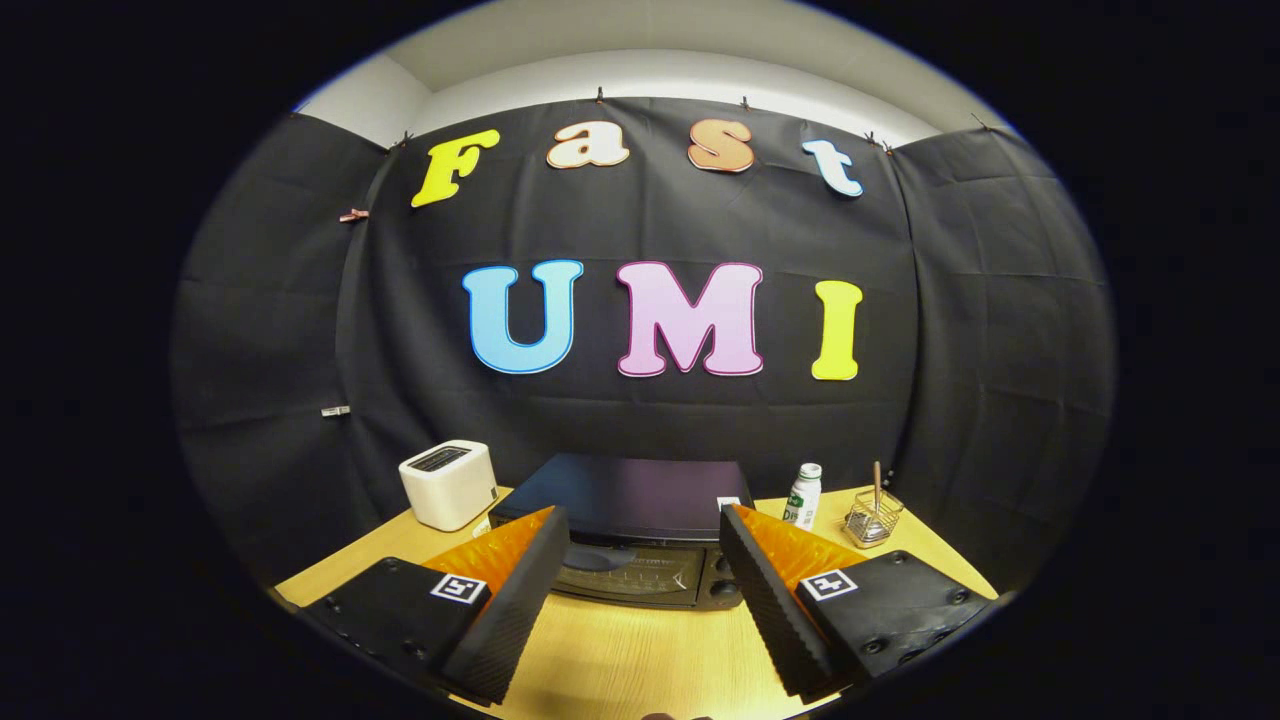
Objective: Open the toaster oven, put the food inside, and close the toaster oven door.
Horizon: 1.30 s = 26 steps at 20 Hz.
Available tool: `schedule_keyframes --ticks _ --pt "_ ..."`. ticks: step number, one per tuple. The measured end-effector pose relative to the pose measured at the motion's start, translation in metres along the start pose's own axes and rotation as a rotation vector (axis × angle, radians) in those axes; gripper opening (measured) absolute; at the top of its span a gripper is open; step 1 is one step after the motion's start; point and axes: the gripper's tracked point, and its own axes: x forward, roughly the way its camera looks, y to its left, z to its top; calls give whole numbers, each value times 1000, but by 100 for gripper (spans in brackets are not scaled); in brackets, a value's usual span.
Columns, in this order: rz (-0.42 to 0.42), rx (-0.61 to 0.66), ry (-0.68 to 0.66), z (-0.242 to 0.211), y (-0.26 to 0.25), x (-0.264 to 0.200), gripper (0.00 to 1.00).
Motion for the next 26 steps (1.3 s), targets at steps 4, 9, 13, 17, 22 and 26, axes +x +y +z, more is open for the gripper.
schedule_keyframes --ticks 4,9,13,17,22,26 --pt "14 18 24 -6 13 17 98" --pt "17 17 39 -16 23 48 98" --pt "-21 32 85 -37 26 81 98" --pt "-58 68 154 -68 34 119 99" --pt "-77 48 249 -113 46 151 99" --pt "-105 33 286 -136 44 157 99"
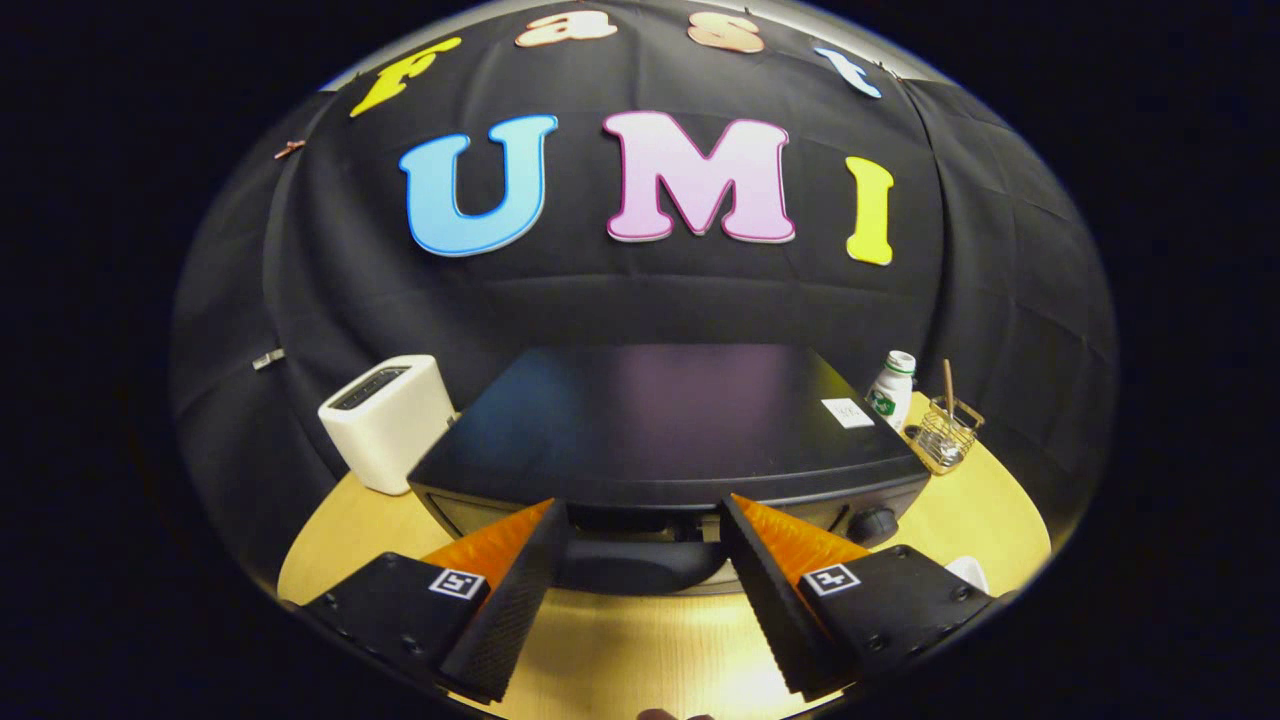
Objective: Open the toaster oven, put the food inside, and close the toaster oven door.
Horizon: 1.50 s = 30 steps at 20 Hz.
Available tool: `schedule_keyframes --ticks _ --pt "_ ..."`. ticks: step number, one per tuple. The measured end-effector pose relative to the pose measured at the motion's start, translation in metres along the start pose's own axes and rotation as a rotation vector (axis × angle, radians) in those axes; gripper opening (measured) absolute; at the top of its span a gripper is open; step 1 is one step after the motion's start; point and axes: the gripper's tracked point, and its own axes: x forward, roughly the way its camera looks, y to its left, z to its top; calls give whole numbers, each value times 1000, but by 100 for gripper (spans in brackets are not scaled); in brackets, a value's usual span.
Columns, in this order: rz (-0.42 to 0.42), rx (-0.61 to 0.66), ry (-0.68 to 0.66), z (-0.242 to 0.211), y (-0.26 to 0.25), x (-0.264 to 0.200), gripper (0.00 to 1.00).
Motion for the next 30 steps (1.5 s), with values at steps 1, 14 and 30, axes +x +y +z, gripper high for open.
schedule_keyframes --ticks 1,14,30 --pt "-3 -10 0 -2 2 -2 99" --pt "-22 -42 75 -22 3 -25 100" --pt "-3 -117 296 -133 4 -85 98"
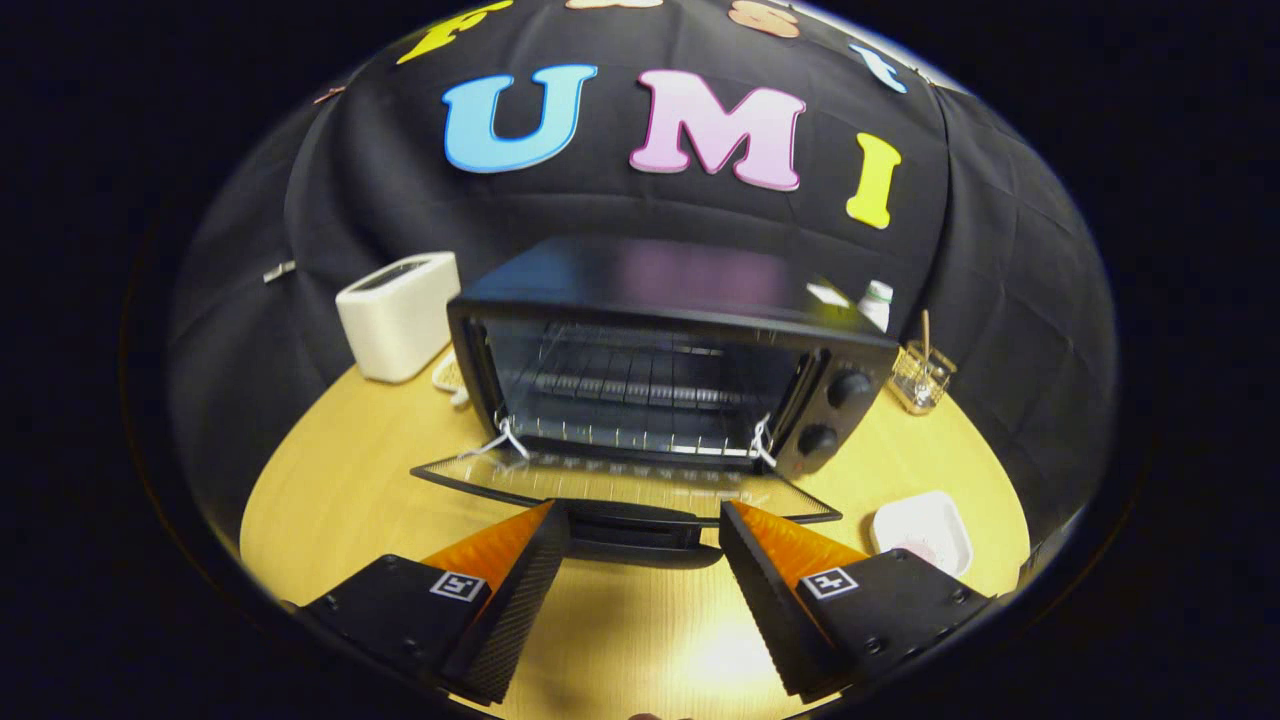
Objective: Open the toaster oven, put the food inside, and close the toaster oven door.
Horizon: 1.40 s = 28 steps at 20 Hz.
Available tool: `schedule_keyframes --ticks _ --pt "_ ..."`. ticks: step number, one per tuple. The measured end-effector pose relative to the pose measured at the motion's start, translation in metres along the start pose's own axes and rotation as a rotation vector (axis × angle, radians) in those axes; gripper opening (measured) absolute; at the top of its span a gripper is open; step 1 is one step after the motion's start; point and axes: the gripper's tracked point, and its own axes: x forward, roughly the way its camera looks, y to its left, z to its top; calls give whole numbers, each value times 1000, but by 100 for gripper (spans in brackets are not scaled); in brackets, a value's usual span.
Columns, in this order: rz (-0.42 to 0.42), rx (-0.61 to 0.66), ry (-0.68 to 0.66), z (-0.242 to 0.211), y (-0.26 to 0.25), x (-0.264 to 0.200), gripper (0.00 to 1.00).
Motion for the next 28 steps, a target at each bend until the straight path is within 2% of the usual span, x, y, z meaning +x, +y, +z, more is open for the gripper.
schedule_keyframes --ticks 3,6,13,17,21,28 --pt "24 -8 143 -57 -4 3 99" --pt "29 -16 167 -71 -14 -7 99" --pt "40 19 150 -47 -75 -36 99" --pt "38 65 120 -21 -131 -44 99" --pt "35 60 97 -3 -193 -44 99" --pt "18 84 166 -25 -296 -35 99"
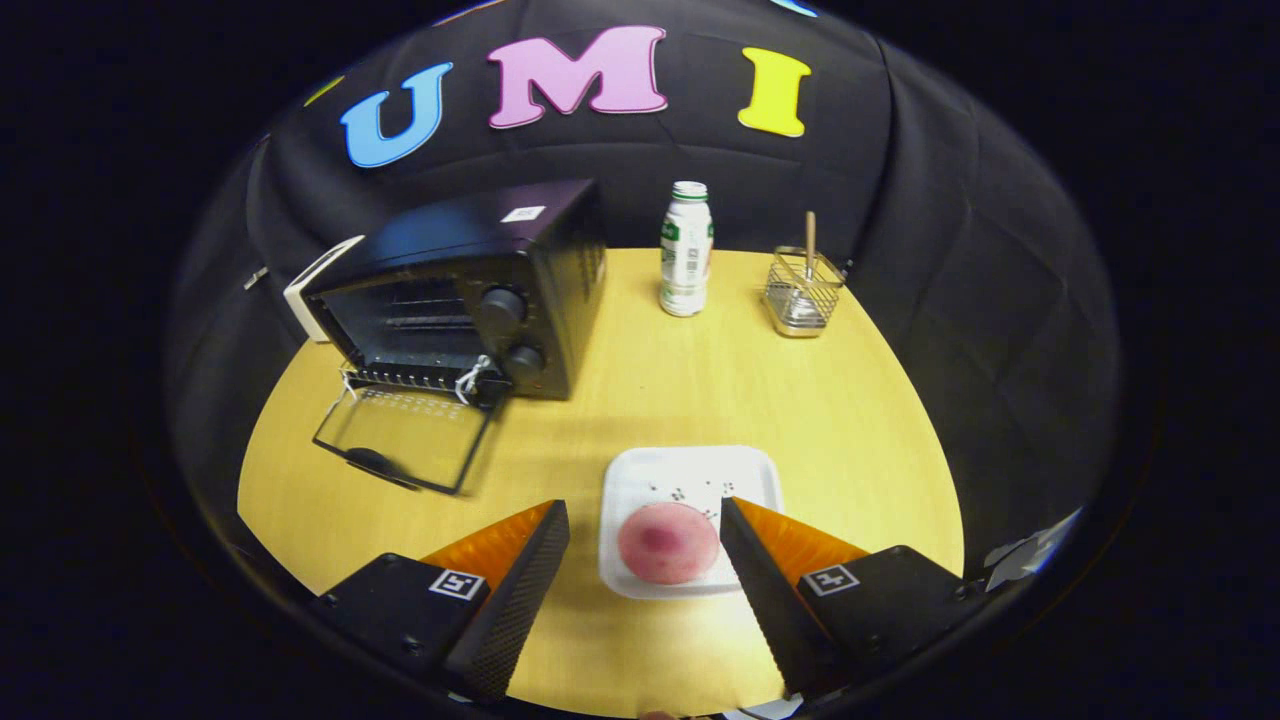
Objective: Open the toaster oven, put the food inside, and close the toaster oven door.
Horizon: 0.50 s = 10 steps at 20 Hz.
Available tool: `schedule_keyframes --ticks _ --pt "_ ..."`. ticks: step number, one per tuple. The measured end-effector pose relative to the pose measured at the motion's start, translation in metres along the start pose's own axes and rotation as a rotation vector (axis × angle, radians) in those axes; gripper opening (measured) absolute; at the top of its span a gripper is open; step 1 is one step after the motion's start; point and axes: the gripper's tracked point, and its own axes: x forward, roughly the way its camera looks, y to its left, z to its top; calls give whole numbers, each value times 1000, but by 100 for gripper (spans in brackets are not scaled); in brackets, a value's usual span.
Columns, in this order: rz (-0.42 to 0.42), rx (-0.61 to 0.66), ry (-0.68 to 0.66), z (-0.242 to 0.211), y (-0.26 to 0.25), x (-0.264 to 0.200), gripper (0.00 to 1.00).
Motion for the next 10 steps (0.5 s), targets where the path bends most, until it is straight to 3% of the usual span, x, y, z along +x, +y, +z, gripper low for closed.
schedule_keyframes --ticks 6,10 --pt "15 71 85 -20 -65 26 99" --pt "18 111 223 -49 -96 49 100"
